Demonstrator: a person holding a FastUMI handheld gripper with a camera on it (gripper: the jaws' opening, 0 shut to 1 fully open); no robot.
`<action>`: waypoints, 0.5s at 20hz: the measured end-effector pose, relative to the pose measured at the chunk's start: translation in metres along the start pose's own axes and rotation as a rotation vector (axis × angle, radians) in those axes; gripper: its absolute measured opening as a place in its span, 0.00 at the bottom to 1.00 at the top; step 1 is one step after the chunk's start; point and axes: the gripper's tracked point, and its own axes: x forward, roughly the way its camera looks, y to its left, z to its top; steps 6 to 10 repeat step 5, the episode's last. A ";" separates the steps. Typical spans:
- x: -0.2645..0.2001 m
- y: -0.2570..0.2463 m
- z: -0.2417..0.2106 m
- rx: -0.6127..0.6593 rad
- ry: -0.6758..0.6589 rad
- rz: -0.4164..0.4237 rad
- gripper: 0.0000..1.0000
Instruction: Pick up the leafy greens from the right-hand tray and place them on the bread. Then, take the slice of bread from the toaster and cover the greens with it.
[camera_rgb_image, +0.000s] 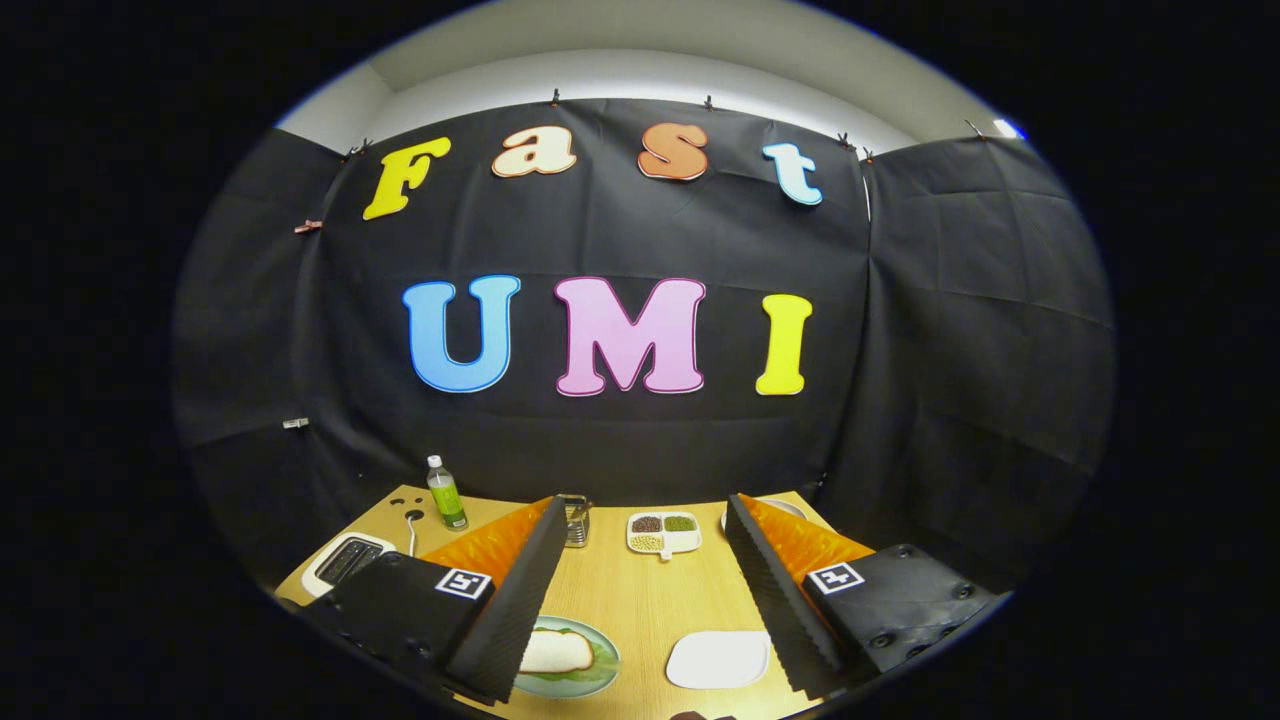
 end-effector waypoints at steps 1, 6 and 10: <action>0.001 0.000 -0.002 0.003 0.005 -0.001 0.99; 0.003 0.000 -0.011 0.008 0.029 0.001 0.99; 0.003 0.000 -0.011 0.008 0.029 0.001 0.99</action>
